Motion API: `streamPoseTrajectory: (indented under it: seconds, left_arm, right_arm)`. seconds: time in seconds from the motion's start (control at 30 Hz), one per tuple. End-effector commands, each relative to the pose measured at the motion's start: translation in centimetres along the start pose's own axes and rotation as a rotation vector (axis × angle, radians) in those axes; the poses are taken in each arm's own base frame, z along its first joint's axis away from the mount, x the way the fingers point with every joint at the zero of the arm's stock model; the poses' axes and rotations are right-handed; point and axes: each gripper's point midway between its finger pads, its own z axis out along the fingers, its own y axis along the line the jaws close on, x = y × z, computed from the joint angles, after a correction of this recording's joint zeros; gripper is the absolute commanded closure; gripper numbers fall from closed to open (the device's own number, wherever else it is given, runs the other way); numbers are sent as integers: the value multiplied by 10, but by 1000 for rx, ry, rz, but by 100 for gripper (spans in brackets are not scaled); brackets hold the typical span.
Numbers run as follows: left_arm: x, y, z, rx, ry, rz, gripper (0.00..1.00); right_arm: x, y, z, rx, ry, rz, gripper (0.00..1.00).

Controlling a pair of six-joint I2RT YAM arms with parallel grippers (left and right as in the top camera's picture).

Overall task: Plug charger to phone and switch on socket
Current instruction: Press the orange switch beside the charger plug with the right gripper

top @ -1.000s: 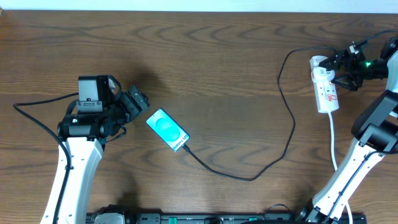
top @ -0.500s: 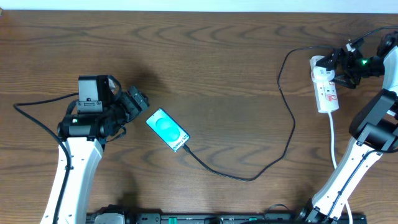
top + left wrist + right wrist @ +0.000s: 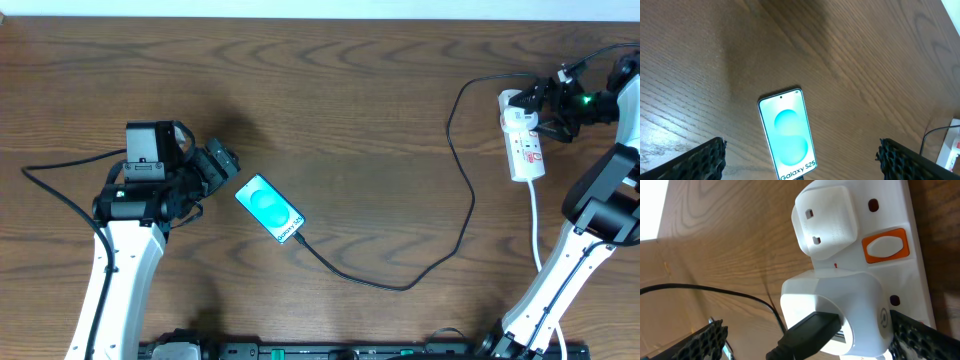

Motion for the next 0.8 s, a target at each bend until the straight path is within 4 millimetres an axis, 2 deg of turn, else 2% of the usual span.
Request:
streamPoseTrajectory:
  seconds: [0.0,0.77]
  left_arm:
    - [1,4,1,-11,3,-1,3]
    - [2,3,1,-11,4,-1,3]
  right_arm:
    - [0,-14,1,-8,-1,42,1]
    - [7,-14,0,-13,25,71,1]
